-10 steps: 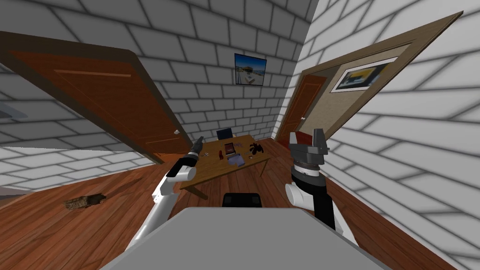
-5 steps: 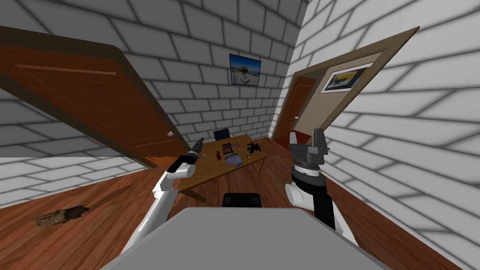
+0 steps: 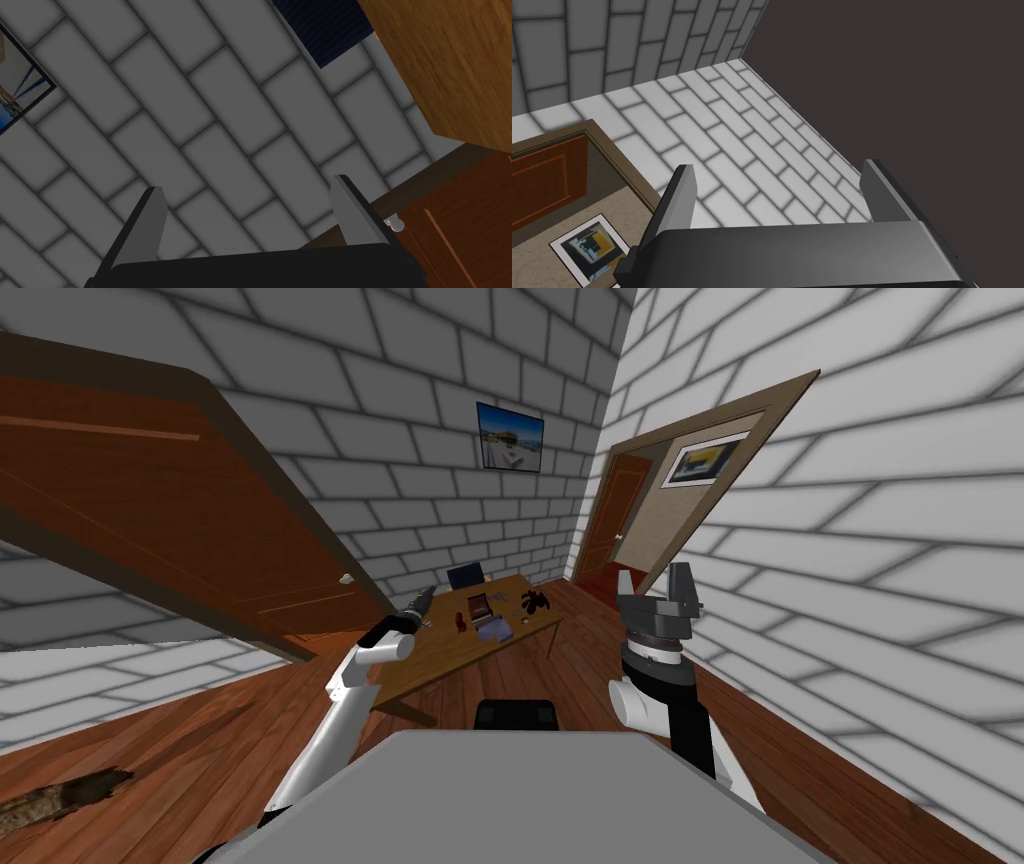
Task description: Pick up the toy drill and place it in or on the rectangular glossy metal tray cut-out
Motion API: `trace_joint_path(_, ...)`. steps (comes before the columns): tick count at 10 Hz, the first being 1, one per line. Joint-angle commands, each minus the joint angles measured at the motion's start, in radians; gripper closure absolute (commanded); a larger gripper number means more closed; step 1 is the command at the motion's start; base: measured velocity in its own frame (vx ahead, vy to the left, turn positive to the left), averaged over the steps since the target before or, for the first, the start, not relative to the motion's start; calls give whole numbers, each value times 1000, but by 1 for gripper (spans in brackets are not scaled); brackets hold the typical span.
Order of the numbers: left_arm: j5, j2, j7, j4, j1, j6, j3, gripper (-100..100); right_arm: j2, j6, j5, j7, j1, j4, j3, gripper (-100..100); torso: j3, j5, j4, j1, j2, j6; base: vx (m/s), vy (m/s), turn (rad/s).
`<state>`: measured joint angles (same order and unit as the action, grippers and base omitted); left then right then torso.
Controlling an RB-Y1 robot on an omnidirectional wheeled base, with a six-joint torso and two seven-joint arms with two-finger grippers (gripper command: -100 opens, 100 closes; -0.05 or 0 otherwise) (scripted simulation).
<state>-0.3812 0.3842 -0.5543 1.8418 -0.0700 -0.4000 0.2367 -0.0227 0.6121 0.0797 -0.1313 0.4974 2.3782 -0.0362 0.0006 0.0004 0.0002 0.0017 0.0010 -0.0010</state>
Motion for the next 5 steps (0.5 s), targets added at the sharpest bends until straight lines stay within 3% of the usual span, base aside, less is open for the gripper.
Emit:
trace_joint_path(1, -10, 12, -28, -34, 27, -50, 14, -100, 0, 0, 0, 0, 0, 0, 0, 0, 0, 0, 0, 0, 0, 0, -15, 22, -183)
trace_joint_path(5, -21, 23, -75, -96, 64, -166, 32, -100, 0, 0, 0, 0, 0, 0, 0, 0, 0, 0, 0, 1, 0, 0, -14, 27, -129)
